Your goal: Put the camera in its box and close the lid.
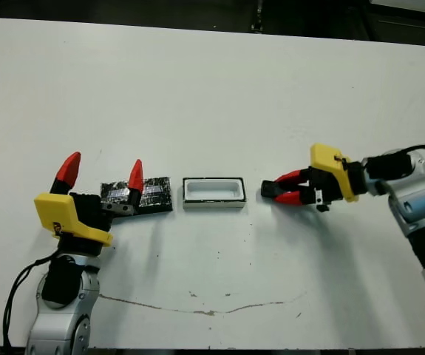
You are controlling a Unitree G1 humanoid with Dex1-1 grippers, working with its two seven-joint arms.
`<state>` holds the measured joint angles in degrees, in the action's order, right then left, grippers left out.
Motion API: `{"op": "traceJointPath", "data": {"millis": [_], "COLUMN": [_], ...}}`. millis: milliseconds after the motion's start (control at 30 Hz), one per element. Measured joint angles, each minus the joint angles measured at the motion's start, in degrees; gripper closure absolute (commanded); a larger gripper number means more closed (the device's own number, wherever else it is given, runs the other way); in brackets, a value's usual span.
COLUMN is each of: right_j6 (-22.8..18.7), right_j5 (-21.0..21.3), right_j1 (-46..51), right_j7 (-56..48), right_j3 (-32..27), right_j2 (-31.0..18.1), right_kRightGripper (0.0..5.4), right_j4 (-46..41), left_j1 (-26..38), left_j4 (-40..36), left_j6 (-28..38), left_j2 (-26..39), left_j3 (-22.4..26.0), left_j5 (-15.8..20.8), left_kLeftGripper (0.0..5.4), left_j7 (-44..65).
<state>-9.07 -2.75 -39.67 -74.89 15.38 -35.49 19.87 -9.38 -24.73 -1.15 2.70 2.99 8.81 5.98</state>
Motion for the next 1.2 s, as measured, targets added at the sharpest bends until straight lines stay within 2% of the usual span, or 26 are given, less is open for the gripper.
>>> {"op": "traceJointPath", "data": {"millis": [167,267,367,633,833,1033,1200], "right_j6": [-3.59,-8.54,-10.57,-9.85,-6.34,-6.47,-6.37], "right_j5": [-4.35,-6.56,-7.02,-8.18,-7.67,-7.82,-7.7], "right_j1": [-4.02,-6.59,-8.0,-9.99,-11.24,-11.7,-11.7], "right_j7": [-2.52,-3.69,-3.89,-6.04,-5.86,-6.1,-5.88], "right_j3": [-2.15,-2.43,-2.37,-0.46,0.91,1.93,2.18], "right_j2": [0.82,2.46,3.83,10.57,15.83,20.37,21.99], "right_kRightGripper": [3.75,3.75,3.75,3.75,3.75,3.75,3.75], "right_j4": [1.27,1.6,1.39,4.05,7.6,10.58,11.06], "left_j1": [0.01,0.09,0.08,0.07,0.06,0.05,0.05], "left_j4": [-0.12,-0.13,-0.14,-0.26,-0.25,-0.25,-0.25], "left_j6": [-0.14,-0.21,-0.22,-0.52,-0.51,-0.51,-0.49], "left_j2": [-0.14,-0.14,-0.13,-0.2,-0.24,-0.25,-0.24], "left_j3": [-0.05,-0.07,-0.03,-0.06,-0.21,-0.13,-0.02], "left_j5": [-0.03,0.01,-0.03,0.11,0.0,0.22,0.13], "left_kLeftGripper": [0.0,0.0,0.0,0.0,0.0,0.0,0.0], "left_j7": [-0.05,-0.04,-0.04,-0.03,-0.03,0.0,0.0]}}
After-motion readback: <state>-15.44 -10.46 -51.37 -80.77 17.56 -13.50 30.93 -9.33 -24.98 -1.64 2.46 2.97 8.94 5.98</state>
